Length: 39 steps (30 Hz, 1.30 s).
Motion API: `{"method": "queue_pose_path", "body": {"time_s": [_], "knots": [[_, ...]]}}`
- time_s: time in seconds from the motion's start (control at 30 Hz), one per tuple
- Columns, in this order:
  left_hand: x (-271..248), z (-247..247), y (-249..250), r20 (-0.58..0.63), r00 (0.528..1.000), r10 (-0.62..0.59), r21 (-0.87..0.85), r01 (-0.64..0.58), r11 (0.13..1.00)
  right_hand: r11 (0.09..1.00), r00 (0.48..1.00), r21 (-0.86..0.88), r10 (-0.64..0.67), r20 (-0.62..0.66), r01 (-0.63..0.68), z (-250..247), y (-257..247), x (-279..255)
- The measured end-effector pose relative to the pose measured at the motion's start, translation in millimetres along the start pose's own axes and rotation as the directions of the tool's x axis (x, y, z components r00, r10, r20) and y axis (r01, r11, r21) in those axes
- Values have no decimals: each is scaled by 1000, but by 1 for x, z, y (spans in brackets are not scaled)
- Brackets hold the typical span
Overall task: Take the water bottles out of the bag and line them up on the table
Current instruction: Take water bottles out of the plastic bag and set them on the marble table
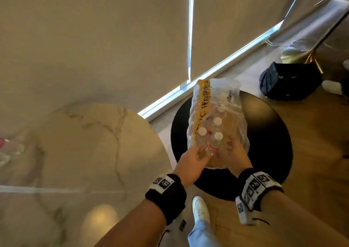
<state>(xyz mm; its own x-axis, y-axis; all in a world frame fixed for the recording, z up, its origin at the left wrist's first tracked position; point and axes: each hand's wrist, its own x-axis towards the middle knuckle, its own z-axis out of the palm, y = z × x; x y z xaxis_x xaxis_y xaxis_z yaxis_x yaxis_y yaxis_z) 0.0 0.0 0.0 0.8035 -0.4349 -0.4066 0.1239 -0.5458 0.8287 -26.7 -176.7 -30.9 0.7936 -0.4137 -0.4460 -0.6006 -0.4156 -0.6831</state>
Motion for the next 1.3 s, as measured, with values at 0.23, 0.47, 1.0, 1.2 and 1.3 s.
{"method": "queue_pose_path", "body": {"time_s": [0.23, 0.47, 1.0, 1.2, 1.3], "knots": [[79, 56, -15, -364, 905, -219, -28, 224, 974, 1000, 997, 21, 2, 81, -3, 15, 6, 44], [95, 46, -18, -374, 915, -151, 60, 186, 981, 1000, 997, 2, -2, 74, 2, 1, 15, 40], [-125, -121, -65, -542, 835, -88, -227, -45, 973, 833, 809, -65, -510, 293, 549, 73, -152, -124], [-237, -214, -178, -668, 680, -302, -249, 177, 952, 775, 625, 10, -517, 584, 632, 251, -206, -175], [-260, -244, -211, -669, 663, -335, -265, 209, 941, 770, 593, -11, -482, 645, 638, 311, -222, -188]]}}
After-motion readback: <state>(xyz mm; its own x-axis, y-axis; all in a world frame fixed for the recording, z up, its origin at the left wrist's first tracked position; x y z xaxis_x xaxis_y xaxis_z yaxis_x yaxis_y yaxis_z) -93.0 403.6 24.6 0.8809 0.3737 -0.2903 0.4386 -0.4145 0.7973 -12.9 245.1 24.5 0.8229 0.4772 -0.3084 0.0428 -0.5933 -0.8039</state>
